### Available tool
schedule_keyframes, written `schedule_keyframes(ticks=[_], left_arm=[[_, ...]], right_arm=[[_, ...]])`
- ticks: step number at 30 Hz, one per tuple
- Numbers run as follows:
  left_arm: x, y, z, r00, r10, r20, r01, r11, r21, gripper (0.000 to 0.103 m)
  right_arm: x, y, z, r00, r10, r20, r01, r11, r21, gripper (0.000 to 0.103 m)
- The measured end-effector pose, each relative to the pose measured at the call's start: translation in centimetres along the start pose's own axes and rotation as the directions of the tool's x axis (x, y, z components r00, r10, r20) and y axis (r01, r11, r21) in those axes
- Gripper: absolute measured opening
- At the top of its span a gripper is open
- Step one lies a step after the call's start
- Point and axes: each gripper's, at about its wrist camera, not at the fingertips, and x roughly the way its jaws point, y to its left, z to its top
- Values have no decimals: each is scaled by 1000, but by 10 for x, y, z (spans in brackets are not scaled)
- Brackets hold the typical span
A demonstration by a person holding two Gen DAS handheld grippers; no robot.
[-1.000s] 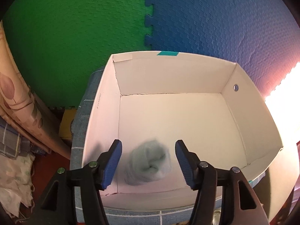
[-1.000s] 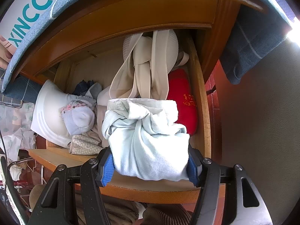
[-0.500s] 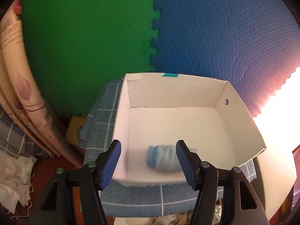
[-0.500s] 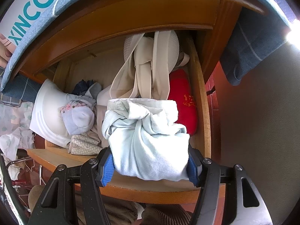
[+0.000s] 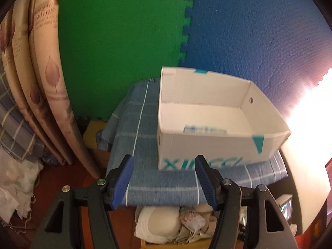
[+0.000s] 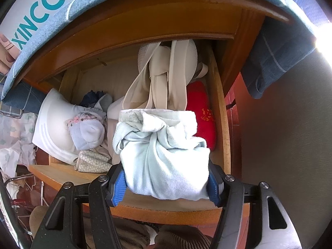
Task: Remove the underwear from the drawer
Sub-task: 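Move the left gripper back down to the open drawer, then lift the pale green bundle with the right gripper and release it into the white box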
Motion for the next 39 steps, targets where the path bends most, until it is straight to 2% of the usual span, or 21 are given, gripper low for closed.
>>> schedule_keyframes(ticks=[4,11,15,18,26,31,34,39], left_arm=[[16,12,-33,996,-26,-88,23,999,-39,63],[39,17,-90,983,73,-167,-85,994,-64,63],[51,15,-117,974,107,-201,-123,990,-67,63],[57,9,-134,971,106,-214,-124,990,-72,63],[71,-6,-165,963,104,-249,-124,990,-65,63],[79,-13,-181,953,133,-272,-149,988,-41,63],[83,-15,-187,946,158,-284,-172,985,-27,63],[81,-14,-186,944,187,-271,-201,979,-24,63]], right_arm=[[-3,-2,-1,1000,12,17,-12,1000,7,60],[-9,-5,-3,1000,5,30,-5,1000,-3,60],[-13,0,-4,999,-15,39,16,999,-29,60],[-20,5,-4,998,-25,52,28,998,-49,60],[-45,10,4,996,-28,90,35,997,-69,60],[-67,12,12,993,-17,117,27,996,-86,60],[-90,13,22,989,-5,146,20,995,-98,60],[-143,12,40,975,10,224,16,993,-115,60]])
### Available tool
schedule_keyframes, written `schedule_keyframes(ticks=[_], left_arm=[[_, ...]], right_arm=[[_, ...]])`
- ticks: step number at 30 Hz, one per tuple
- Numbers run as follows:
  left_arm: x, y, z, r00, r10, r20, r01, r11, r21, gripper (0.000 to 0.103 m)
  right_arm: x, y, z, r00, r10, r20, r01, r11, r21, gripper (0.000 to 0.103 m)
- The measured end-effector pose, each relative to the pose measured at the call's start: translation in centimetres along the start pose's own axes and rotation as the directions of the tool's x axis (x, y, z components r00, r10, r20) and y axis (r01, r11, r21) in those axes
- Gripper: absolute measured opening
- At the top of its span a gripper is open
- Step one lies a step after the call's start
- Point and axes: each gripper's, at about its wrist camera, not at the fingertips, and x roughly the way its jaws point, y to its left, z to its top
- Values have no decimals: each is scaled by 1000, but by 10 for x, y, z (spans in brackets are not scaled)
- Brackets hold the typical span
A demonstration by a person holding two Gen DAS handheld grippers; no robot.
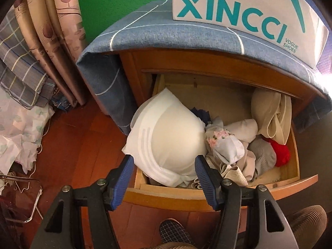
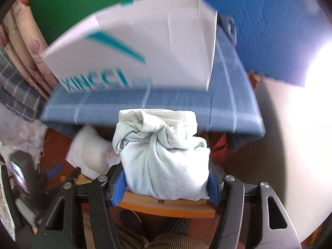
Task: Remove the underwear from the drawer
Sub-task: 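Lift the pale green bundle with the right gripper and release it into the white box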
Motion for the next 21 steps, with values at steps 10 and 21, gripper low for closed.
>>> schedule_keyframes(ticks=[10,21], left_arm=[[3,-1,-1,1000,20,-13,-20,1000,13,63],[2,2,-3,999,36,-4,-37,999,-5,63]], right_arm=[[-69,5,67,988,16,153,-11,999,-34,60],[-46,20,146,988,7,152,-1,999,-43,60]])
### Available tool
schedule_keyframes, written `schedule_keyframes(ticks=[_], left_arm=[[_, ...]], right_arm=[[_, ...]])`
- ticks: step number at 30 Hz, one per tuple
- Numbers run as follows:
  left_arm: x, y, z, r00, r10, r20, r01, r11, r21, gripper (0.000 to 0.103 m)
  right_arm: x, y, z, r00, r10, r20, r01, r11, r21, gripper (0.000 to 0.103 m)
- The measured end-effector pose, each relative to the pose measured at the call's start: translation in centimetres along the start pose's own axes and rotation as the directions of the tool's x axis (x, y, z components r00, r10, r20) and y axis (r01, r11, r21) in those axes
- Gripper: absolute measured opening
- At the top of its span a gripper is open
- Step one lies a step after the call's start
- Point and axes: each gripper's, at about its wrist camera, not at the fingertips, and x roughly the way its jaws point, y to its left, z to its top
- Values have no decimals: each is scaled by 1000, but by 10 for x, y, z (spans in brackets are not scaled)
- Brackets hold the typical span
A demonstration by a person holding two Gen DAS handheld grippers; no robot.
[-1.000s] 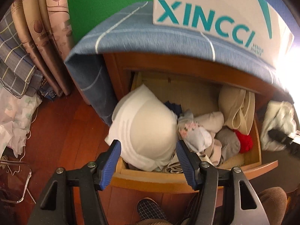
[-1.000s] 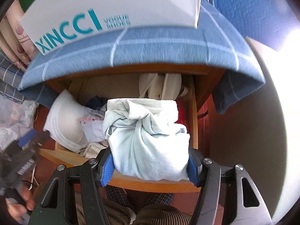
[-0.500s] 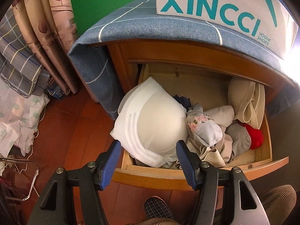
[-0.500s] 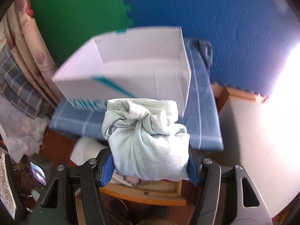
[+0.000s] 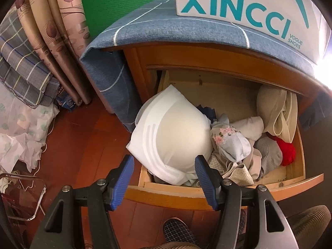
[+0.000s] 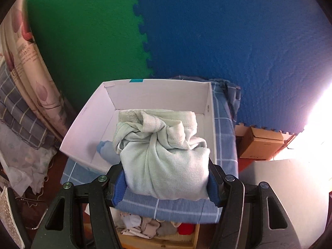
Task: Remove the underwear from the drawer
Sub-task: 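Lift the pale green bundle with the right gripper and release it into the white box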
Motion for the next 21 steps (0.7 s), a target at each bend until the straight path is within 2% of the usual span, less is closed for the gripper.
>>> schedule_keyframes(ticks=[5,14,21], left_arm=[[3,4,0,1000,-11,-11,11,1000,-23,63],[5,5,0,999,-26,-22,25,999,-34,63],[5,3,0,999,-23,-23,23,999,-29,63]], right_arm=[[42,3,9,997,-12,-73,13,1000,5,60],[91,6,2,985,-42,-167,40,999,-16,61],[105,9,0,982,-95,-163,87,995,-58,67]])
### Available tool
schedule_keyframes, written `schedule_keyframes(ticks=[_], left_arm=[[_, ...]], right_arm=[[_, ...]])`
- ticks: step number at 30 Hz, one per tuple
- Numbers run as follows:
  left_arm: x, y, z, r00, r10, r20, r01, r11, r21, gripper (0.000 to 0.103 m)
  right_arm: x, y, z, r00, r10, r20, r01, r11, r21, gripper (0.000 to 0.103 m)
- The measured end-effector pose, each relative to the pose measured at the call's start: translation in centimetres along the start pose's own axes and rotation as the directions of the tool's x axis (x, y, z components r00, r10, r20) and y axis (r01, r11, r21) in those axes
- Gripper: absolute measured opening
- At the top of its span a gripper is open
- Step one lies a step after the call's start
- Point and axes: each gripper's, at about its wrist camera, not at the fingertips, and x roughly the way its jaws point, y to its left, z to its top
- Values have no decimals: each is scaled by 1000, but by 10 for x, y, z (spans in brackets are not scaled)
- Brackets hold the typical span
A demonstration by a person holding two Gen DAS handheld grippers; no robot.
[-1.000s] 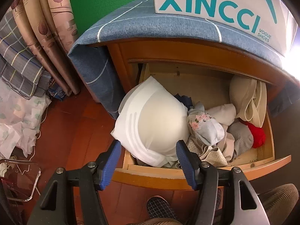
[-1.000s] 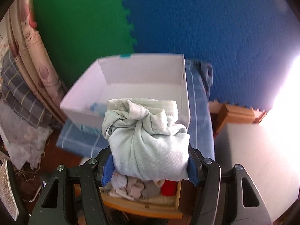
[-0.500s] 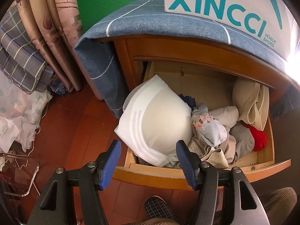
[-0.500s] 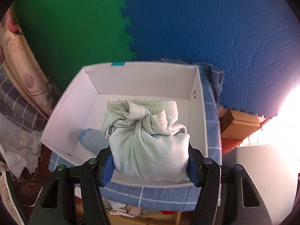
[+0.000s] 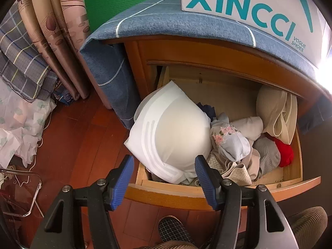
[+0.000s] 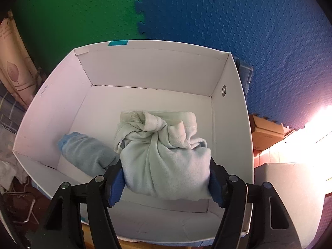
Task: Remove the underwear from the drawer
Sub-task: 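Lift the pale green bundle with the right gripper and release it into the white box, then move the right gripper back down into the open drawer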
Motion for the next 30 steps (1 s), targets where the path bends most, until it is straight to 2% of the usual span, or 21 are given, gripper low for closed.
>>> schedule_keyframes(ticks=[6,9,16,21,27,30], left_arm=[[1,0,0,1000,-2,-4,1,1000,-6,63],[1,1,0,1000,-1,-4,1,1000,-10,63],[-2,5,0,1000,-3,8,3,999,-33,63],[-3,17,0,1000,-29,5,30,996,-83,63],[-2,41,2,994,-107,10,107,977,-182,63],[-5,53,2,997,-77,11,77,979,-187,63]], right_arm=[[-2,1,2,1000,9,7,-10,1000,3,74],[-11,1,1,1000,13,26,-13,1000,2,74],[-53,3,-18,993,93,79,-92,996,-20,75],[-81,8,-60,984,157,84,-151,986,-77,76],[-90,16,-114,973,228,41,-221,966,-132,76],[-79,25,-138,970,245,-7,-243,956,-163,76]])
